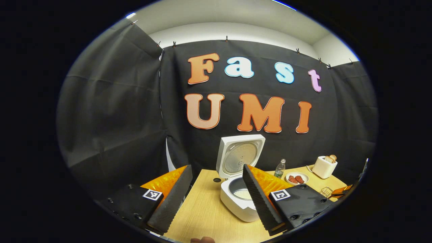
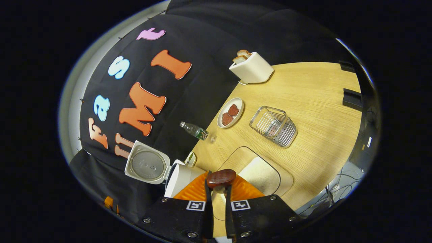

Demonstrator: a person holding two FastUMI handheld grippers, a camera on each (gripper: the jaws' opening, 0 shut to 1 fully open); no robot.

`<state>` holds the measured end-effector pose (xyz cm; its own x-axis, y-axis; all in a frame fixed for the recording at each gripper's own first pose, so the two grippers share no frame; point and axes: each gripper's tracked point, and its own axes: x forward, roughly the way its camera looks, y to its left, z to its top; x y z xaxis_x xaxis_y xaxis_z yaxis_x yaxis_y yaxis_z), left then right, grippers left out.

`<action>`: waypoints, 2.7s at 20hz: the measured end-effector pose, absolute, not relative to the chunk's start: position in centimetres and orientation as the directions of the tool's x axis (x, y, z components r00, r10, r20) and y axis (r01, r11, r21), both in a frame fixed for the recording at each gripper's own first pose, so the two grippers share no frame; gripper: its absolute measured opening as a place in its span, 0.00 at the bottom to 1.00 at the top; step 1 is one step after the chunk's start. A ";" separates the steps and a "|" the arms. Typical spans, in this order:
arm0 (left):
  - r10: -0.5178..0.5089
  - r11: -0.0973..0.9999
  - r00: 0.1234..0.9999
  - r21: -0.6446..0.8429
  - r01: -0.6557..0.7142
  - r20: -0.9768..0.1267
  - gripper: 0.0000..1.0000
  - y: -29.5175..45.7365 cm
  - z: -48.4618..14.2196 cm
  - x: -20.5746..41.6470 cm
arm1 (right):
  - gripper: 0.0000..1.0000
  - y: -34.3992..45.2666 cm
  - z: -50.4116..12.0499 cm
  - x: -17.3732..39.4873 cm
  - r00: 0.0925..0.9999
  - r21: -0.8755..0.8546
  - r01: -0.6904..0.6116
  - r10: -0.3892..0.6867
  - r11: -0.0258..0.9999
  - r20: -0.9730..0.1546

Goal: Close the left gripper, press the button to open the rice cooker; take a wooden spoon from the chopstick holder with the right hand, scoop a spoonful of rice and pour it into the rice cooker, then put the wooden spoon back into the chopstick holder.

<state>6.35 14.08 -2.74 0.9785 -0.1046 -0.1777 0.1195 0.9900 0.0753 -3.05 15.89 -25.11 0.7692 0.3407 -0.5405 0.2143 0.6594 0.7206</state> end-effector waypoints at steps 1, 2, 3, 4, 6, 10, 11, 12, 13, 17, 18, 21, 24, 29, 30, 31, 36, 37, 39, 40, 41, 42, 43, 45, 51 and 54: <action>-0.106 0.990 0.979 0.074 0.121 -0.174 1.00 13.9 -2.6 6.3 | 0.13 15.7 -24.9 -3.0 0.772 0.719 0.217 0.335 0.660 -0.541; -0.109 0.990 0.979 0.074 0.123 -0.171 1.00 13.7 -2.5 6.3 | 0.13 15.6 -24.8 -2.9 0.772 0.721 0.220 0.334 0.657 -0.540; -0.110 0.990 0.980 0.073 0.124 -0.167 1.00 13.6 -2.3 6.2 | 0.13 15.5 -24.5 -2.8 0.774 0.728 0.222 0.337 0.649 -0.536; -0.112 0.989 0.980 0.073 0.126 -0.164 1.00 13.4 -2.1 6.2 | 0.13 15.4 -24.2 -2.8 0.777 0.738 0.226 0.340 0.636 -0.530; -0.111 0.989 0.981 0.076 0.124 -0.158 1.00 13.2 -1.9 6.2 | 0.13 15.5 -23.4 -2.4 0.785 0.763 0.231 0.348 0.603 -0.512; -0.104 0.990 0.983 0.080 0.117 -0.149 1.00 13.4 -1.4 6.2 | 0.13 16.1 -22.5 -1.7 0.796 0.796 0.240 0.357 0.556 -0.489; -0.102 0.990 0.984 0.080 0.115 -0.147 1.00 13.5 -1.4 6.3 | 0.13 16.4 -22.3 -1.5 0.796 0.804 0.245 0.360 0.542 -0.486; -0.099 0.991 0.984 0.079 0.112 -0.147 1.00 13.6 -1.3 6.3 | 0.13 16.6 -22.1 -1.3 0.798 0.812 0.254 0.361 0.525 -0.483; -0.097 0.991 0.985 0.077 0.109 -0.146 1.00 13.6 -1.3 6.2 | 0.13 16.8 -21.7 -1.0 0.802 0.820 0.256 0.361 0.512 -0.476; -0.090 0.992 0.986 0.077 0.101 -0.143 1.00 14.0 -1.0 6.4 | 0.13 18.0 -20.1 0.1 0.814 0.850 0.257 0.370 0.460 -0.447; -0.086 0.992 0.986 0.079 0.098 -0.141 1.00 14.2 -1.0 6.4 | 0.13 18.4 -19.5 0.5 0.817 0.860 0.256 0.377 0.441 -0.437; -0.082 0.992 0.987 0.081 0.094 -0.142 1.00 14.6 -0.9 6.5 | 0.18 19.9 -17.9 1.8 0.823 0.881 0.240 0.395 0.409 -0.408; -0.085 0.992 0.986 0.079 0.097 -0.143 1.00 14.6 -1.0 6.6 | 0.13 21.8 -16.4 3.2 0.823 0.893 0.213 0.420 0.397 -0.383; -0.088 0.994 0.982 0.055 0.099 -0.165 1.00 14.4 -1.4 6.6 | 0.13 26.1 -14.0 5.4 0.807 0.909 0.162 0.479 0.384 -0.345; -0.089 0.994 0.982 0.049 0.098 -0.169 1.00 14.4 -1.5 6.5 | 0.13 27.2 -13.5 5.9 0.803 0.911 0.145 0.492 0.385 -0.336; -0.090 0.994 0.982 0.046 0.098 -0.165 1.00 14.6 -1.3 6.6 | 0.13 28.2 -12.9 6.3 0.799 0.915 0.133 0.505 0.380 -0.326; -0.077 0.995 0.984 0.046 0.085 -0.162 1.00 15.4 -1.0 6.8 | 0.13 33.0 -11.9 8.6 0.771 0.924 0.102 0.557 0.369 -0.308; -0.074 0.995 0.984 0.047 0.083 -0.163 1.00 15.6 -1.0 6.9 | 0.13 33.7 -11.9 8.9 0.766 0.921 0.093 0.564 0.378 -0.309; -0.069 0.996 0.984 0.050 0.078 -0.165 1.00 15.9 -1.1 6.9 | 0.13 35.4 -11.9 9.7 0.760 0.911 0.077 0.568 0.405 -0.316; -0.069 0.996 0.984 0.049 0.078 -0.167 1.00 16.0 -1.2 6.9 | 0.13 36.2 -11.9 10.0 0.759 0.904 0.065 0.567 0.423 -0.320; -0.068 0.996 0.983 0.048 0.077 -0.171 1.00 16.1 -1.5 6.8 | 0.13 36.9 -12.0 10.2 0.757 0.894 0.051 0.567 0.445 -0.325; -0.066 0.996 0.982 0.049 0.076 -0.179 1.00 16.4 -1.8 6.8 | 0.13 37.6 -12.0 10.5 0.757 0.883 0.035 0.564 0.468 -0.329; -0.061 0.996 0.980 0.053 0.072 -0.187 1.00 16.7 -2.1 6.7 | 0.13 38.3 -11.9 10.7 0.758 0.871 0.020 0.561 0.490 -0.333; -0.051 0.996 0.979 0.065 0.065 -0.199 1.00 17.3 -2.7 6.6 | 0.13 39.3 -11.5 11.2 0.762 0.846 -0.018 0.555 0.534 -0.334; -0.037 0.997 0.975 0.056 0.051 -0.220 1.00 18.8 -3.4 6.4 | 0.13 41.4 -9.2 12.1 0.783 0.751 -0.134 0.534 0.647 -0.320; -0.036 0.998 0.975 0.045 0.047 -0.218 1.00 19.4 -3.4 6.8 | 0.13 42.0 -8.4 12.6 0.792 0.707 -0.177 0.525 0.685 -0.311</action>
